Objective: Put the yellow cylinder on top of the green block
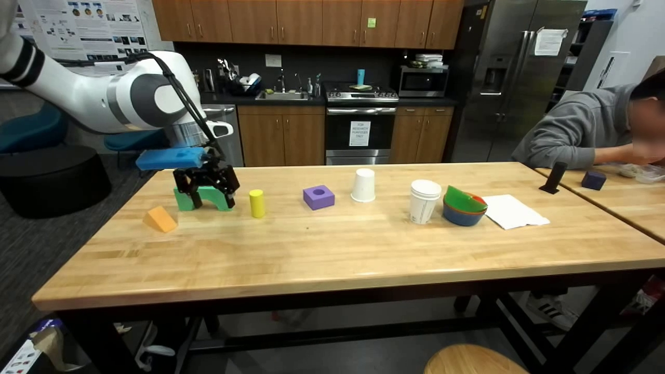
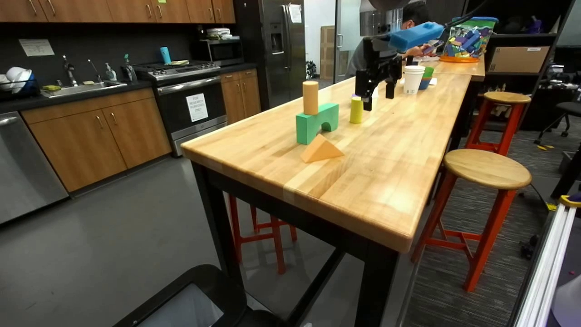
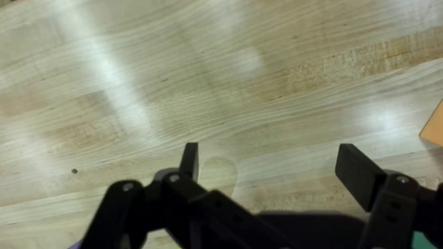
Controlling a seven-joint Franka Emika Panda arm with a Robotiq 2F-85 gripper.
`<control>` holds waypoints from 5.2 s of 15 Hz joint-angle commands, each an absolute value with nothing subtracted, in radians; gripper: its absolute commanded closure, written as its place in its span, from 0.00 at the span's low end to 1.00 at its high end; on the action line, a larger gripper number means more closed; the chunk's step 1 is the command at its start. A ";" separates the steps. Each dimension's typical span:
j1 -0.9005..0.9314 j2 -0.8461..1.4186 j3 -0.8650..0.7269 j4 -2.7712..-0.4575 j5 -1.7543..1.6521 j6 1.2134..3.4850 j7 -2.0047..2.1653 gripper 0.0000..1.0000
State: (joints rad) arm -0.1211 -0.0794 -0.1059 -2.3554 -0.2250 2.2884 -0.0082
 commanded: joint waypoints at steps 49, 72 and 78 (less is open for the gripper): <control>-0.153 0.152 -0.145 -2.134 -0.124 2.477 -0.115 0.00; -0.172 0.216 -0.142 -2.094 -0.074 2.476 -0.143 0.00; -0.180 0.213 -0.142 -2.095 -0.049 2.479 -0.153 0.27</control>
State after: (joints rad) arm -0.1684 0.2093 -0.1466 -2.1061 -0.0756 2.4726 -0.1223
